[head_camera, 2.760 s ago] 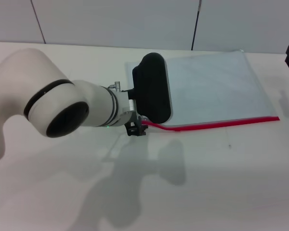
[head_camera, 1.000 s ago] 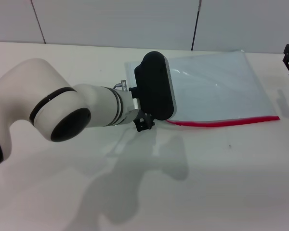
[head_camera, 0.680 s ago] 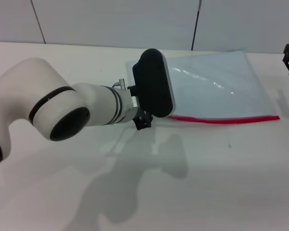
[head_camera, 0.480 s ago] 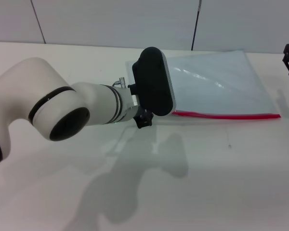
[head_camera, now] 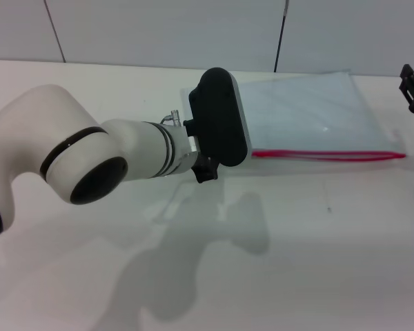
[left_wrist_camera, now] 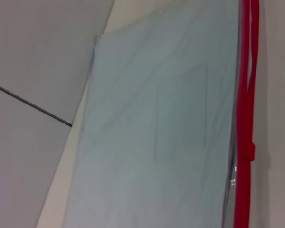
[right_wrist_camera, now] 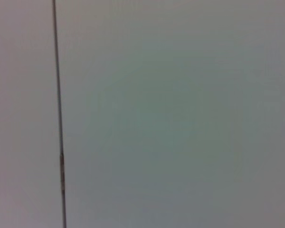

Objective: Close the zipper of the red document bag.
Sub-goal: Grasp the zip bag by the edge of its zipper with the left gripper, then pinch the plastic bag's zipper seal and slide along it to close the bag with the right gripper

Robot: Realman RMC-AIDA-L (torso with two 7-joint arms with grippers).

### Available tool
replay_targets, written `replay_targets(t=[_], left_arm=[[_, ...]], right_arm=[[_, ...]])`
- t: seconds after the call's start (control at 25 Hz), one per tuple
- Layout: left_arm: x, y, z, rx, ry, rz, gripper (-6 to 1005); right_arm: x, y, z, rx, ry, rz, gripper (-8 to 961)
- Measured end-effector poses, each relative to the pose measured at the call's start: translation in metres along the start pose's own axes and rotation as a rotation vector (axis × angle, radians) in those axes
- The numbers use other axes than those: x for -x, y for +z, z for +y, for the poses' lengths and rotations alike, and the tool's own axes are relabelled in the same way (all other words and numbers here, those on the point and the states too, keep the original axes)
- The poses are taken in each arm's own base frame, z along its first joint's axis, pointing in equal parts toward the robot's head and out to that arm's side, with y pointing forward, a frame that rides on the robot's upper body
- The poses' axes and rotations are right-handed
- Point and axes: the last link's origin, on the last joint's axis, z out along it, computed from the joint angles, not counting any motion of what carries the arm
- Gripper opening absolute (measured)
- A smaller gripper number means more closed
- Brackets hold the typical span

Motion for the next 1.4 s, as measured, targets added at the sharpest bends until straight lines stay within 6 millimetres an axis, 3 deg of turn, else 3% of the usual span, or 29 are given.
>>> replay_targets(t=[0.36,0.92,1.4], left_arm=[[-0.004,-0.004,-0.006,-0.032,-0.02,0.025,55],[-0.01,-0.029,-0.023,-0.104,-0.054,0.109,60],[-0.01,-0.044,-0.033,-0.151,-0.07,0.143,64]], right_arm=[[0.003,0.001,0.001,0.007,0.0,-0.014,539],[0.022,0.008,0.015,0.135,0.085,-0.046,539],[0.064,-0.005,0.012,0.294,0.117,-0.132,539]])
